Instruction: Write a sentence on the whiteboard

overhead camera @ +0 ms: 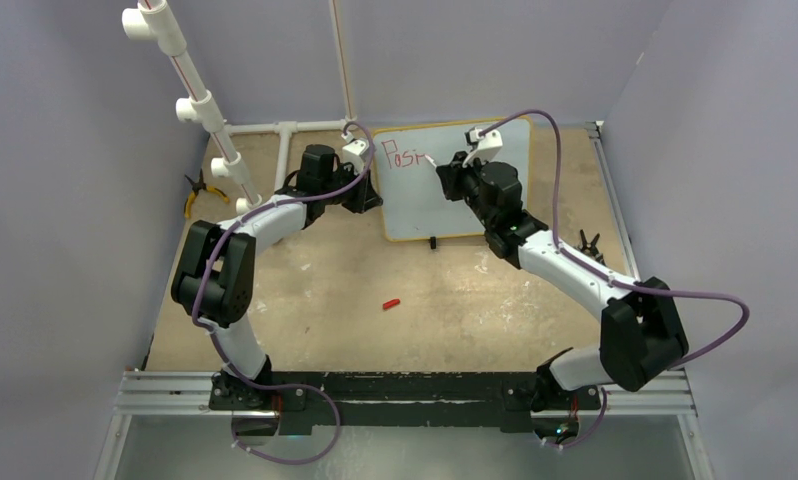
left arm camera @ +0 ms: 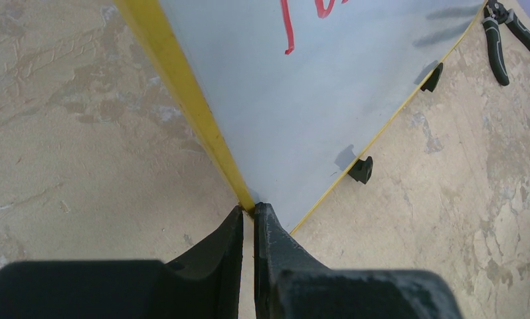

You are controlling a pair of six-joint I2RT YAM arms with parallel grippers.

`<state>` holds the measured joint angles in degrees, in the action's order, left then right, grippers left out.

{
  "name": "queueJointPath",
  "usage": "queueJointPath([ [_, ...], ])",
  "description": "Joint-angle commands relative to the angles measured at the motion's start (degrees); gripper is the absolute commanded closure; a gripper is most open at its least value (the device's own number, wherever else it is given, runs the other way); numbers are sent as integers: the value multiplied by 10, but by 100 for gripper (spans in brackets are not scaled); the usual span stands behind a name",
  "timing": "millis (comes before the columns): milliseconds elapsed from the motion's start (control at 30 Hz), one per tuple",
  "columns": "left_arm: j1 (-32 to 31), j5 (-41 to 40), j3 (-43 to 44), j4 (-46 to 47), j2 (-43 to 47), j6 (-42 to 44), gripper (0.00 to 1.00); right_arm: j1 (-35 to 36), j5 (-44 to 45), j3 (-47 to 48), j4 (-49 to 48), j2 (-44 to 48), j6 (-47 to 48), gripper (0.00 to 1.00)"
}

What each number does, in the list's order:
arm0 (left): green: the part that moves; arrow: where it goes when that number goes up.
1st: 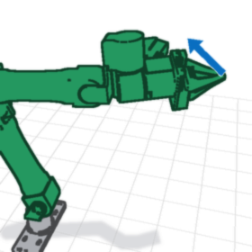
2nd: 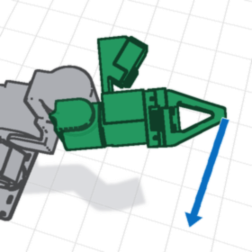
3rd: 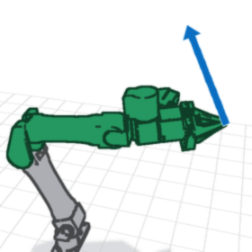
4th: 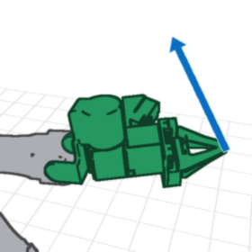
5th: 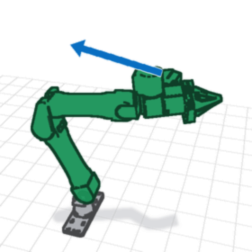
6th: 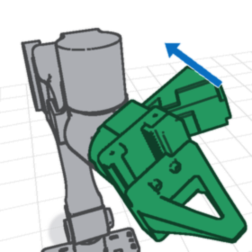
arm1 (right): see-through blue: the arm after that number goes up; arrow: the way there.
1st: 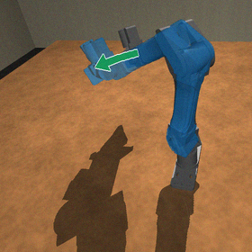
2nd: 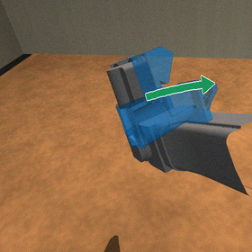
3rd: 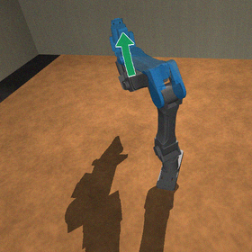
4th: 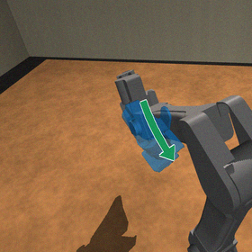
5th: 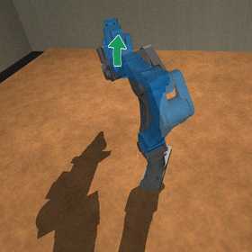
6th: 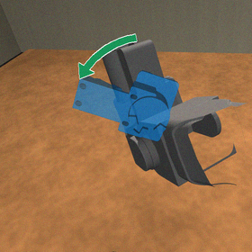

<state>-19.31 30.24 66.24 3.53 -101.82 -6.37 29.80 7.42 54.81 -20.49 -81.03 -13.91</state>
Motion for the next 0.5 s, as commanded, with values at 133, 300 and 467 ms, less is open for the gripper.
queueJointPath([
  [133,-4,10,15,5,17,7,100,-8,12,-3,-9,24,2,100],
  [300,-4,10,15,5,16,7,100,-7,-11,-6,-44,46,18,100],
  [467,-4,10,15,5,17,7,100,-7,-19,17,-46,28,22,100],
])
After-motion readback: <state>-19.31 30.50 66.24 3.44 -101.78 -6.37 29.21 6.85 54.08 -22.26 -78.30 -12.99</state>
